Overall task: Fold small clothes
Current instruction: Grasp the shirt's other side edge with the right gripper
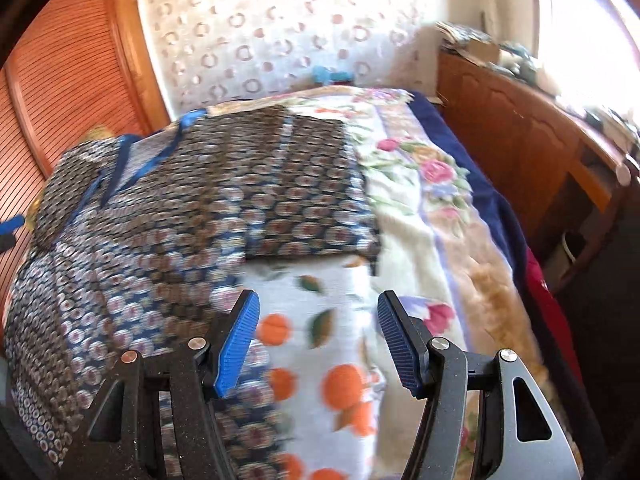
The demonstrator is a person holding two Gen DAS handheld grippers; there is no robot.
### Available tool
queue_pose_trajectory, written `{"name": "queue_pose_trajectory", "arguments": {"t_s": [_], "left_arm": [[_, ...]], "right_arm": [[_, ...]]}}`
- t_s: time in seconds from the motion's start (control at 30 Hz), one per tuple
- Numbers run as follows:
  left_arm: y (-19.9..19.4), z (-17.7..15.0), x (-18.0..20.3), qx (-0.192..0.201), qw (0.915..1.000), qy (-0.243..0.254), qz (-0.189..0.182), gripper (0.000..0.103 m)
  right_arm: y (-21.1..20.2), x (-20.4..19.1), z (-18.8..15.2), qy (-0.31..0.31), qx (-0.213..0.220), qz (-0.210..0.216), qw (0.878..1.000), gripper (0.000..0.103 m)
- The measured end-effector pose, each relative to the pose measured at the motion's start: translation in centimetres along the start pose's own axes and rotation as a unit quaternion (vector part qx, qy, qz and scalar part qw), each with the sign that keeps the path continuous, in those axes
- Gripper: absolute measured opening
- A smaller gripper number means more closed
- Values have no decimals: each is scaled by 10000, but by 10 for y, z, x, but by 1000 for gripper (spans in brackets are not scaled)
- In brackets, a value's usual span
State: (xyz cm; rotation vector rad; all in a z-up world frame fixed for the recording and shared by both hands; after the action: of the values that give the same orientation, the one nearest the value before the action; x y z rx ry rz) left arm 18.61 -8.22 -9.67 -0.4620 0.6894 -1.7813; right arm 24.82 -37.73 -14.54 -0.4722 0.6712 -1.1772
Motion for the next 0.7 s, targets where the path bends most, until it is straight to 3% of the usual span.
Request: {"name": "queue_pose_trajectory", "arguments": {"t_s": [0.23, 0.5, 0.67, 0.7], "left_arm": [[41, -18, 30, -509, 9984, 150, -171, 82], [58, -35, 29, -732, 9971, 99, -185, 82], [61, -40, 30, -712, 9973, 118, -162, 82], [61, -40, 30, -708, 9973, 111, -162, 82]], "right_arm": [[26, 24, 20, 469, -228, 24, 9986, 60], [39, 26, 40, 780, -323, 506, 9951, 41], [40, 27, 51, 777, -147, 520, 9955, 7], [35, 30, 51, 693, -70, 441, 9966, 6]]}}
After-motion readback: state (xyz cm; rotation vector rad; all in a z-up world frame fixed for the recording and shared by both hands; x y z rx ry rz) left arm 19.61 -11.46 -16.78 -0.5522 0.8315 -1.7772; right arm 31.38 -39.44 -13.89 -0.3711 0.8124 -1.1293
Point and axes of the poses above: each gripper's, at about its wrist camera, not at the fingertips, and y roughly the way its jaws point, x to its right, z to its top, the point moved 8 cm from there along y, roughly the way its jaws point, and after that the axes turned 10 degrees about z, right-handed, at the moved point
